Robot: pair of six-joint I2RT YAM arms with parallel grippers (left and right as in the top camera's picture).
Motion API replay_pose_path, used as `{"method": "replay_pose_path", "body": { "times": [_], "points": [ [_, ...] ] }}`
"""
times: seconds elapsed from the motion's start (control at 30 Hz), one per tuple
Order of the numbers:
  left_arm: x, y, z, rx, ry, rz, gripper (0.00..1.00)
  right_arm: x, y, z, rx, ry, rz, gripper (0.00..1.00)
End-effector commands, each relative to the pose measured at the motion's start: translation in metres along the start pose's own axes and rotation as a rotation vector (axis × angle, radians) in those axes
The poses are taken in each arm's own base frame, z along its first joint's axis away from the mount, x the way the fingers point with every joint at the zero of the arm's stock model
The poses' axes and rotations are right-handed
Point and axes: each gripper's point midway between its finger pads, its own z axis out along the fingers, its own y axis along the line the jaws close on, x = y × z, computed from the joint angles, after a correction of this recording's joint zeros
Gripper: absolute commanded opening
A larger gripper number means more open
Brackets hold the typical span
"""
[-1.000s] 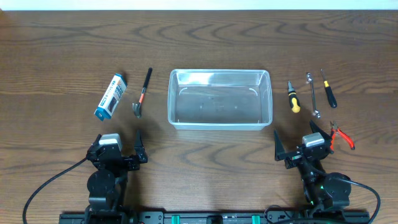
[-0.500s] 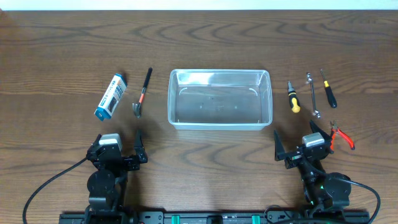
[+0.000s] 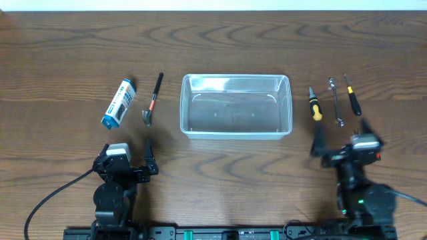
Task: Pack container
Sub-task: 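Reach the right gripper to the yellow-black ratchet screwdriver and grasp it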
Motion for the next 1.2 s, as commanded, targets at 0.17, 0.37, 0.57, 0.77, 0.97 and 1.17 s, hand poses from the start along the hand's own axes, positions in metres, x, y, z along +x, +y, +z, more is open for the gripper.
{"method": "replay_pose_path", "body": {
  "times": [0.17, 0.37, 0.57, 0.77, 0.97, 1.17],
  "points": [
    [0.01, 0.001, 0.003, -0.004, 0.02, 0.01, 0.98, -0.081, -0.013, 0.078, 0.015, 0.32, -0.042, 0.99],
    [0.01, 0.001, 0.003, -0.004, 0.02, 0.01, 0.98, -0.074, -0.018, 0.142, -0.009, 0.663, -0.079, 0.99],
    [0.01, 0.001, 0.003, -0.004, 0.02, 0.01, 0.98, -0.005, -0.035, 0.176, -0.005, 0.992, -0.055, 0.99],
    [0.01, 0.001, 0.003, -0.004, 0.02, 0.01, 0.98, 0.078, -0.028, 0.18, -0.094, 1.24, 0.037, 0.99],
    [0.01, 0.001, 0.003, -0.004, 0.02, 0.01, 0.98, 0.127, -0.025, 0.185, -0.107, 1.356, 0.046, 0.99],
    [0.01, 0.001, 0.003, -0.004, 0.02, 0.01, 0.98, 0.154, -0.023, 0.175, -0.117, 1.455, 0.057, 0.99]
  ]
}}
